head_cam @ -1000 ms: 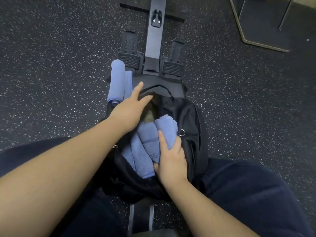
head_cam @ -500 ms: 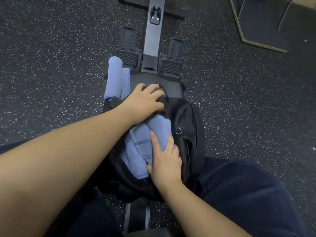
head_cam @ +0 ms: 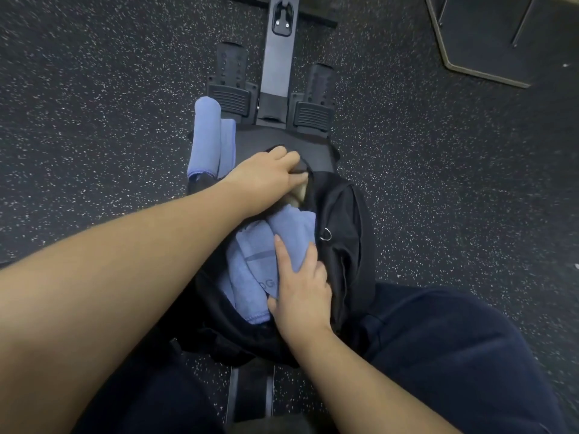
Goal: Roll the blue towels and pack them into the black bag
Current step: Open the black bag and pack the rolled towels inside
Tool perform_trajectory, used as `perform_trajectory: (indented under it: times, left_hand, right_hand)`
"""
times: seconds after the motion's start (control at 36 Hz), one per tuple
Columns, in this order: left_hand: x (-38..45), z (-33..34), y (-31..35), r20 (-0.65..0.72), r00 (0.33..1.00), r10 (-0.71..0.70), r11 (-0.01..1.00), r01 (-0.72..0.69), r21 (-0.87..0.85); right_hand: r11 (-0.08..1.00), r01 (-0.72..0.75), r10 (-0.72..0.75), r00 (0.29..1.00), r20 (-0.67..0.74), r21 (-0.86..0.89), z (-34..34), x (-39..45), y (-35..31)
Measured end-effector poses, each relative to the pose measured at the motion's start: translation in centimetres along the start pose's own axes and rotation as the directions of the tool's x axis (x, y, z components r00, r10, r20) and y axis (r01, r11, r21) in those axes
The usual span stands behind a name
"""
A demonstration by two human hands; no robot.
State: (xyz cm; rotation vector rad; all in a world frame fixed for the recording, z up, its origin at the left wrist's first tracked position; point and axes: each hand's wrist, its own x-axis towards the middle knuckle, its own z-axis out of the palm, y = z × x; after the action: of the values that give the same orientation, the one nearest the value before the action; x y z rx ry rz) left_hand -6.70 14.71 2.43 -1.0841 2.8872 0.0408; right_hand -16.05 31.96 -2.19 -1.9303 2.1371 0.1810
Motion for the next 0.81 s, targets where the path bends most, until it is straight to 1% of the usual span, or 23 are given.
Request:
perform_trajectory:
  times: [0.06, 0.11, 0.17, 0.22, 0.28, 0.33, 0.47, 0.53, 0.58, 0.67, 0.72, 0.81]
  left_hand:
    - [0.2, -0.2, 0.4, -0.036, 0.995, -0.091, 0.993, 0.088, -0.077]
    - [0.4, -0.7, 0.5, -0.102, 0.978, -0.182, 0.971, 0.163, -0.173]
    - [0.3, -1.4, 0.4, -0.143, 0.958, -0.249, 0.949, 0.212, -0.235]
    - [-0.4, -1.8, -0.1, -0.164, 0.951, -0.262, 0.936, 0.209, -0.283]
    - [-1.7, -1.5, -0.7, -0.201, 0.950, -0.239, 0.934, 0.169, -0.315]
    - [-3.3, -1.1, -1.0, -0.207, 0.952, -0.225, 0.927, 0.143, -0.347]
    - [-8.7, -0.7, -0.6, -0.184, 0.943, -0.276, 0.891, 0.179, -0.416]
    - [-11.0, -0.3, -0.5, -0.122, 0.935, -0.332, 0.860, 0.247, -0.447]
    - [-13.1, -0.1, -0.1, -0.015, 0.920, -0.391, 0.816, 0.339, -0.468]
    - [-15.4, -0.5, 0.6, 0.140, 0.879, -0.456, 0.771, 0.468, -0.431]
    - [-16.1, -0.5, 1.1, 0.223, 0.841, -0.492, 0.746, 0.540, -0.390]
    - [-15.7, 0.1, 1.5, 0.341, 0.767, -0.544, 0.691, 0.640, -0.335]
  right_hand:
    - [1.000, -0.007, 0.006, 0.998, 0.069, 0.002, 0.0, 0.1, 0.1]
    - [0.999, -0.034, 0.034, 0.992, 0.120, 0.004, -0.2, 0.4, 0.4]
    - [0.995, -0.085, 0.076, 0.983, 0.170, 0.049, -0.5, 0.7, 0.7]
    - [0.985, -0.137, 0.115, 0.973, 0.199, 0.101, -0.7, 0.9, 0.9]
    - [0.975, -0.174, 0.146, 0.971, 0.189, 0.140, -0.8, 1.2, 1.0]
    - [0.963, -0.198, 0.164, 0.969, 0.185, 0.182, -0.9, 1.4, 0.9]
    - [0.927, -0.273, 0.216, 0.949, 0.228, 0.257, -1.0, 2.1, 0.5]
    - [0.909, -0.301, 0.236, 0.942, 0.239, 0.287, -1.0, 2.4, 0.3]
    - [0.897, -0.318, 0.254, 0.939, 0.233, 0.305, -1.0, 2.6, 0.2]
    - [0.893, -0.333, 0.275, 0.936, 0.217, 0.303, -1.2, 2.9, -0.1]
    - [0.917, -0.303, 0.246, 0.942, 0.231, 0.258, -1.1, 2.9, -0.6]
    - [0.958, -0.200, 0.150, 0.960, 0.236, 0.205, -1.1, 2.8, -0.8]
